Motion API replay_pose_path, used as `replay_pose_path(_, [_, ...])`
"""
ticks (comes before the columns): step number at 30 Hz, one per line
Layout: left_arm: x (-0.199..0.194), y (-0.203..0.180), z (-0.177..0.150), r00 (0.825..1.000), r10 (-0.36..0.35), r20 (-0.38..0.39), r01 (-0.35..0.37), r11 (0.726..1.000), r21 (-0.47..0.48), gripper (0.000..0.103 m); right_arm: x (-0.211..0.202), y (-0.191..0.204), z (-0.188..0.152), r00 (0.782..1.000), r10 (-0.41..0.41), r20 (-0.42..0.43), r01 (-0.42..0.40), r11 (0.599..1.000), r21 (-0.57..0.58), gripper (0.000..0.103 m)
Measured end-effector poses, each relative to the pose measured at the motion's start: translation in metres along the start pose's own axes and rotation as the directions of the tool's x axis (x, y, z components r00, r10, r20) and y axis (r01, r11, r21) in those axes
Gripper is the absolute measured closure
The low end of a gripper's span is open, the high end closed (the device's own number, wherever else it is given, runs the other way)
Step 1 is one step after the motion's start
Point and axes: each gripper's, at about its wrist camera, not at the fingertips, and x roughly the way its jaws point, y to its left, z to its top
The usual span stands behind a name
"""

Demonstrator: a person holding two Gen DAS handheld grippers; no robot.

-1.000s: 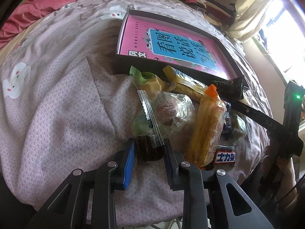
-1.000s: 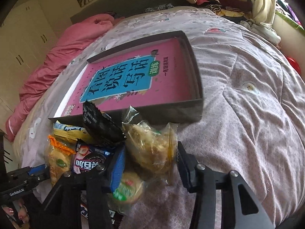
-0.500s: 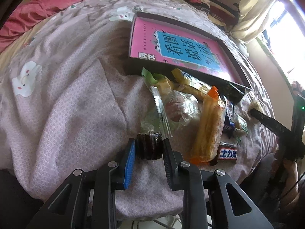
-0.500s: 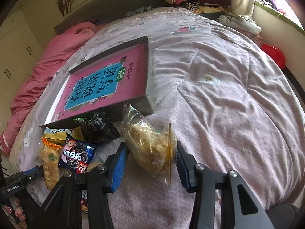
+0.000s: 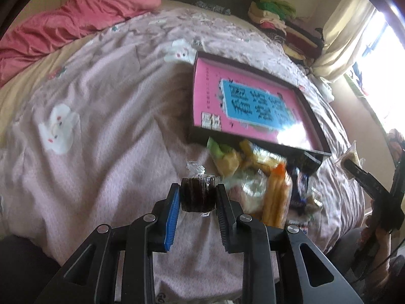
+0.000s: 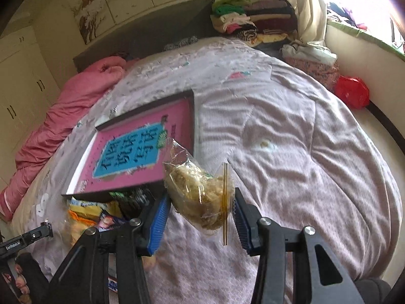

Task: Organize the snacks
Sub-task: 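Carry both snacks into the tray and open both tools to release them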

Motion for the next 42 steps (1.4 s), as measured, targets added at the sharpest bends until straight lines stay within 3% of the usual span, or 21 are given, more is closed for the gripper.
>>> replay_pose_path(12, [0.009, -0.031, 0.057, 0.995, -0.033, 0.094, 0.028, 0.998, 0.052, 0.075, 0.025, 0.039, 0.036, 0.998, 0.057, 0.024, -0.055, 0.996, -0.075, 0.055])
replay_pose_path(23, [0.049, -0.056, 0.083, 0.996, -0.033, 0.086, 0.026, 0.997, 0.077, 0.075, 0.056, 0.052, 0.047, 0.998, 0.064, 0.003, -0.064, 0.995, -0.081, 0.055])
replay_pose_path(27, [0.069, -0.056, 0.086, 0.998, -0.031, 0.049, 0.028, 0.997, 0.069, 0.075, 0.068, 0.05, 0.047, 0.998, 0.06, -0.022, -0.062, 0.995, -0.08, 0.055])
replay_pose_path(42, [0.1, -0.059, 0.078, 1.0, 0.002, -0.01, -0.001, 0.996, 0.089, 0.075, 0.096, 0.05, 0.039, 0.995, 0.015, -0.094, -0.027, 0.992, -0.126, 0.054])
